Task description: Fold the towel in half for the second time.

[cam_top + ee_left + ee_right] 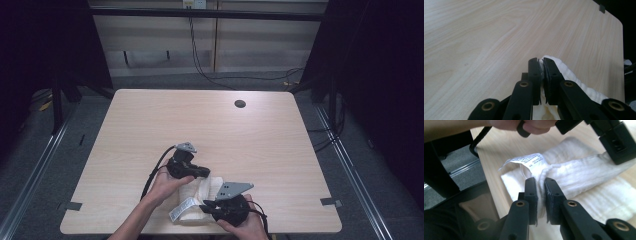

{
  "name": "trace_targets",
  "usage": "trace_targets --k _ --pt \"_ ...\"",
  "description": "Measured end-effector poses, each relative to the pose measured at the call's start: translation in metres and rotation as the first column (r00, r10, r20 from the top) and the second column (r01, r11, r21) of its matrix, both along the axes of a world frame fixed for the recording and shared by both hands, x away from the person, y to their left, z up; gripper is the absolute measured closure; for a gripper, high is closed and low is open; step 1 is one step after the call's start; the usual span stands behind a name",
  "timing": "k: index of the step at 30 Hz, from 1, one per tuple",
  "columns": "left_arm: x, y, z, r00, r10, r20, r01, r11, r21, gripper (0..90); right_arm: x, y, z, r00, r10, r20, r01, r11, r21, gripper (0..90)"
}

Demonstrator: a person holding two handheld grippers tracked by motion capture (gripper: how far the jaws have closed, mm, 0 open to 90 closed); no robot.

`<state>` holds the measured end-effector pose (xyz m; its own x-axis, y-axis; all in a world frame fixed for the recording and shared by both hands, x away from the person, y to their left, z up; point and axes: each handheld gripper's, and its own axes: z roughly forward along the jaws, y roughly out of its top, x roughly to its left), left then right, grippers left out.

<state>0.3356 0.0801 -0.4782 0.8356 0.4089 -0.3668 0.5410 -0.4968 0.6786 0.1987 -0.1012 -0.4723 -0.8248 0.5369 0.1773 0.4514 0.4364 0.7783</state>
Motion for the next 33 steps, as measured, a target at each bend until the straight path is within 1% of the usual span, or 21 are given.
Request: trace_targets --k 2,6,7,8,10,12,13,14,15,16,17,18,19,20,24,26,28,29,31,32,33 --pt "0.001 -0.003 -0.004 1.0000 0.001 -0.007 -0.001 1.0000 -0.003 85.0 0.000 0.000 -0.003 1.0000 0.006 -0.003 -0.006 1.000 -0.014 78.1" --pt "0.001 -0.007 -0.012 0.9997 -0.010 -0.023 0.010 0.9999 -0.007 84.6 -0.001 -0.002 -0.007 0.9998 0.005 -0.021 -0.006 0.999 -0.047 77.9" --pt "0.001 -0.008 -0.012 0.9998 -0.012 -0.018 0.012 0.9999 0.003 84.7 -0.001 -0.004 -0.008 0.9997 0.005 -0.025 -0.006 0.999 -0.048 77.9" --pt "0.001 -0.009 -0.014 0.9998 -0.010 -0.015 0.010 0.9999 0.000 84.7 -0.001 -0.005 -0.009 0.9997 0.000 -0.025 -0.001 0.999 -0.044 78.5" --pt "0.001 -0.011 -0.016 0.9996 -0.020 -0.021 0.020 0.9998 0.007 84.7 -0.002 -0.008 -0.010 0.9995 -0.016 -0.027 0.016 0.999 -0.030 78.8" --pt "0.002 -0.012 -0.019 0.9993 -0.019 -0.031 0.019 0.9996 -0.020 84.5 -0.003 -0.009 -0.011 0.9997 -0.016 -0.021 0.015 0.998 -0.061 78.2" --pt "0.001 -0.013 -0.020 0.9995 -0.012 -0.028 0.012 0.9998 -0.013 84.4 -0.002 -0.010 -0.013 0.9992 -0.018 -0.036 0.016 0.998 -0.058 78.1" --pt "0.000 -0.013 -0.021 0.9993 -0.024 -0.027 0.024 0.9997 -0.009 84.2 -0.001 -0.011 -0.015 0.9988 -0.017 -0.045 0.014 0.998 -0.055 77.4" --pt "0.000 -0.014 -0.021 0.9996 -0.020 -0.022 0.020 0.9998 -0.004 83.7 0.000 -0.012 -0.017 0.9979 -0.022 -0.061 0.018 0.998 -0.066 74.7" --pt "0.000 -0.014 -0.021 0.9994 -0.025 -0.026 0.024 0.9996 -0.011 83.1 0.000 -0.013 -0.019 0.9973 -0.024 -0.069 0.019 0.997 -0.076 73.7" --pt "-0.002 -0.014 -0.020 0.9997 -0.014 -0.019 0.014 0.9999 -0.006 83.0 0.000 -0.014 -0.020 0.9972 -0.024 -0.071 0.018 0.997 -0.081 73.7" --pt "-0.002 -0.014 -0.019 0.9999 -0.016 -0.005 0.016 0.9998 0.008 83.0 -0.001 -0.015 -0.019 0.9972 -0.023 -0.071 0.017 0.996 -0.086 73.7" --pt "-0.002 -0.015 -0.018 0.9998 -0.019 -0.008 0.019 0.9998 0.001 82.9 -0.001 -0.016 -0.018 0.9974 -0.023 -0.069 0.017 0.996 -0.085 72.4" --pt "-0.001 -0.015 -0.017 0.9998 -0.021 -0.007 0.021 0.9997 0.009 82.8 -0.001 -0.017 -0.017 0.9973 -0.028 -0.068 0.022 0.996 -0.084 69.9" --pt "-0.001 -0.019 -0.014 0.9995 -0.030 -0.003 0.030 0.9994 -0.014 79.3 0.000 -0.022 -0.014 0.9970 -0.033 -0.069 0.028 0.996 -0.081 63.7" --pt "-0.002 -0.022 -0.012 0.9994 -0.034 0.000 0.034 0.9994 -0.010 77.5 0.000 -0.025 -0.013 0.9962 -0.041 -0.077 0.036 0.997 -0.075 61.0" --pt "-0.003 -0.023 -0.011 0.9994 -0.035 0.007 0.035 0.9990 -0.027 75.3 0.000 -0.028 -0.012 0.9964 -0.046 -0.071 0.040 0.996 -0.079 59.2" --pt "-0.004 -0.023 -0.010 0.9992 -0.038 0.011 0.038 0.9983 -0.044 74.3 0.000 -0.029 -0.012 0.9963 -0.046 -0.074 0.040 0.996 -0.073 59.9" --pt "-0.007 -0.022 -0.007 0.9994 -0.028 0.021 0.029 0.9978 -0.059 69.7 -0.001 -0.036 -0.011 0.9962 -0.045 -0.075 0.041 0.998 -0.057 59.0" --pt "-0.008 -0.021 -0.005 0.9992 -0.033 0.021 0.035 0.9970 -0.070 69.8 -0.001 -0.039 -0.011 0.9956 -0.046 -0.082 0.042 0.998 -0.043 57.4" --pt "-0.009 -0.021 -0.004 0.9988 -0.044 0.022 0.045 0.9964 -0.071 69.3 -0.001 -0.042 -0.010 0.9948 -0.056 -0.085 0.052 0.998 -0.046 56.5"
